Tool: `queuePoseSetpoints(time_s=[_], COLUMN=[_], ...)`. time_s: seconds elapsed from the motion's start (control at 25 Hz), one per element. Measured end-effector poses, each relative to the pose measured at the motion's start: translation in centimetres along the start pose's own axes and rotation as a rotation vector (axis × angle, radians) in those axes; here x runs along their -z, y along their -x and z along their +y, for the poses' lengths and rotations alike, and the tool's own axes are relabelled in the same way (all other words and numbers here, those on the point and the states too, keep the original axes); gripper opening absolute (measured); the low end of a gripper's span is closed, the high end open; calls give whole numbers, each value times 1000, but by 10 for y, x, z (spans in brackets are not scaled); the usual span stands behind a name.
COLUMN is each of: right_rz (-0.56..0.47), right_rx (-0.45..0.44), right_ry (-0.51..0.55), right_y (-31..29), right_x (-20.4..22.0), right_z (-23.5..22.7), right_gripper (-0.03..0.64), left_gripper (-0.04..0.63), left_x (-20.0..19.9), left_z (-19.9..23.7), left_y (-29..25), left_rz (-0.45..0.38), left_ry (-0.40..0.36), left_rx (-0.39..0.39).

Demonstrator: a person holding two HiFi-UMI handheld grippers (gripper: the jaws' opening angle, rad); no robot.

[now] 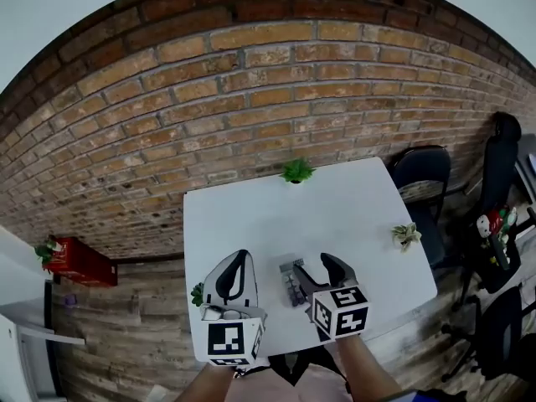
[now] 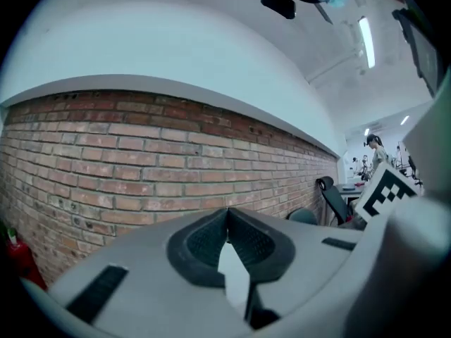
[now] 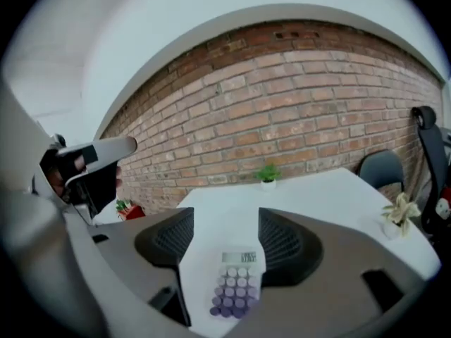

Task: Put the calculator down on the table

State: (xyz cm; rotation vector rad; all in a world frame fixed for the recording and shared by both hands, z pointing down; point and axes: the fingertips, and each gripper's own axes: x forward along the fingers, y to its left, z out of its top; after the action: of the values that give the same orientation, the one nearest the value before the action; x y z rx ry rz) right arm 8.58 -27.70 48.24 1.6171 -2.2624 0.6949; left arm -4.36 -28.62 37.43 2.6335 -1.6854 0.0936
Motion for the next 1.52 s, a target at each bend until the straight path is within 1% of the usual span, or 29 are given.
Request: queuePoseSetpoints(time_s=[0.08, 0.16, 0.28, 0.36, 0.44, 0.56, 0.96, 1.2, 1.52], right_rz=[-96, -189, -297, -344, -376, -403, -447, -451, -437], right_rx=[-12, -23, -11, -5, -3, 21, 65, 53, 47], right_ry=[27, 56, 128, 170, 190, 213, 250, 237, 233], right_y=[16, 33, 60, 75, 86, 98, 115, 115, 109], right_x=[-35, -67, -106, -123, -134, -144, -155, -156, -156], right_z=[8, 16, 26, 32, 36, 36, 30, 29, 27], right_gripper=[268, 223, 159, 130, 98, 2, -2, -2, -2], left_gripper=[14, 12, 12, 13, 14, 14, 14, 12, 14], left_x=[-25, -53, -93, -114, -128, -137, -138, -135, -124], left_z=[0, 1, -1, -4, -7, -12, -23, -28, -32], left_y=[0, 1, 5, 10, 14, 16, 15, 11, 4], left_rz=[-44, -88, -162, -209, -241, -258, -254, -247, -210], left_ry=[26, 39, 10, -16, -33, -33, -36, -45, -43], left_rx=[8, 11, 11, 11, 11, 18, 46, 54, 76])
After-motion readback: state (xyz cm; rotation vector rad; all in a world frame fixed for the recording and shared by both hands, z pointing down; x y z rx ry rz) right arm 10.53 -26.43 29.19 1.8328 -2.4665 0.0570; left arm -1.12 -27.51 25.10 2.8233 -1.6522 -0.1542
